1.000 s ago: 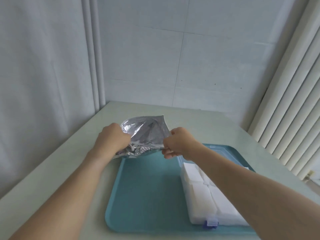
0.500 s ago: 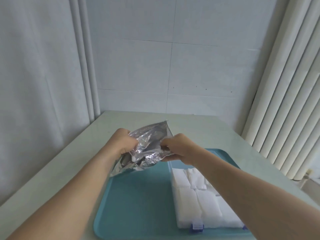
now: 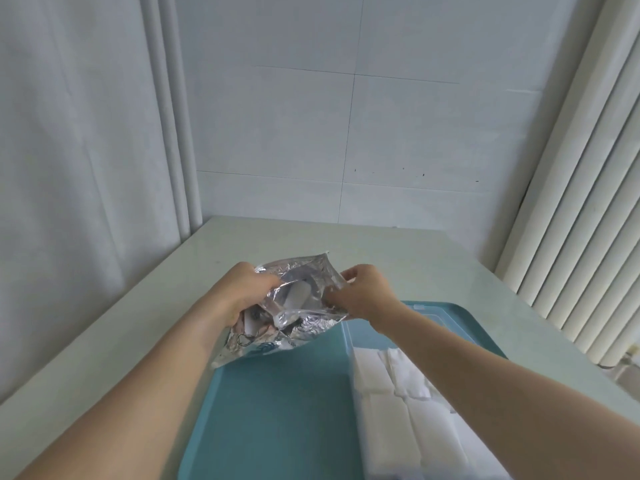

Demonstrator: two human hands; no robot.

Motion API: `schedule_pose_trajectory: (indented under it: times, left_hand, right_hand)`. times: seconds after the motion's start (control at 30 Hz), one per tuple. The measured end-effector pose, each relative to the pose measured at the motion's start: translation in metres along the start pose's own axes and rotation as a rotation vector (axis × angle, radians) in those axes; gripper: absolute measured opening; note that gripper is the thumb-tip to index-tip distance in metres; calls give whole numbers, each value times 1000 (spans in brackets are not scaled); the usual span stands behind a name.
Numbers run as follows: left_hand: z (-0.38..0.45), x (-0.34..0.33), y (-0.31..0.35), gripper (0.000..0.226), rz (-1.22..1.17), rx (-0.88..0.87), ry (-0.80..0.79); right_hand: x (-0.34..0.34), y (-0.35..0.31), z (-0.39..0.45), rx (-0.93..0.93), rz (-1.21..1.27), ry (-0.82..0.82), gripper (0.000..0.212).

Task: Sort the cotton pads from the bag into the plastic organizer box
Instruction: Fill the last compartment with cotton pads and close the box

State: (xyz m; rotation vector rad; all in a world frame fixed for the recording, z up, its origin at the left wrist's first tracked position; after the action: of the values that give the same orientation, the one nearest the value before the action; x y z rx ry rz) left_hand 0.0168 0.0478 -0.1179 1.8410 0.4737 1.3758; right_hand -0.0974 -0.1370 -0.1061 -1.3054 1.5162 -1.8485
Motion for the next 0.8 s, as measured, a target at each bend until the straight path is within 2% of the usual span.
schedule_pose_trajectory:
  times: [0.07,0.1,0.13,0.17,0.2,0.27,0.37,0.47,0.57,0.67,0.77,0.8]
  left_hand:
    - [4,-1,0,26,30,-7,10]
    - [5,0,0,29,29,-12,14]
    - [6,0,2,33,21,-21,19]
    - [6,0,4,36,11,-32,18]
    - [7,-1,5,36,9,-42,16]
    - [8,-3,7,30,14,-45,8]
    - [6,-11,10,35,10,-54,-50]
    - [3,-18,6,38,-66,-45,-111]
    - [3,-13,3,39,-73,-77,-106]
    - [3,7,2,38,198,-120,-8]
    - [-1,18,4,48,324,-107,69]
    - [-3,16,6,47,315,-115,70]
  right_hand:
    - [10,-34,-8,363,-254,177,42]
    - [7,-59,-21,623,-320,223,41]
    - [-2,-76,-33,821,-359,201,33]
    - [-15,-84,-39,902,-394,114,22]
    - [-28,-85,-37,880,-430,26,13]
    - [-41,-71,-15,631,-559,-51,8]
    - [-46,-45,9,333,-588,-58,34]
    - [-58,-30,15,215,-448,-86,32]
    - [-63,-26,15,244,-356,-36,30]
    - [-56,-39,8,381,-381,25,28]
    - [-70,-55,-10,518,-468,-155,11]
    - [-77,-57,-15,525,-477,-241,12]
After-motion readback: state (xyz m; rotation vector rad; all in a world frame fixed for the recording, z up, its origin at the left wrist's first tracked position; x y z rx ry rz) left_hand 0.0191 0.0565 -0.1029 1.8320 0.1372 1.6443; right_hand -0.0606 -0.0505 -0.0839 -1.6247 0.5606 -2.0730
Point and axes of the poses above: each hand's wrist, its own z-axis towards the middle knuckle, its own x-axis out of the back of the hand, y = z × x, the point moved 10 cm from there along z, towards the middle knuckle, and after that the axes turned 10 degrees about z, right-handed, at the moved point
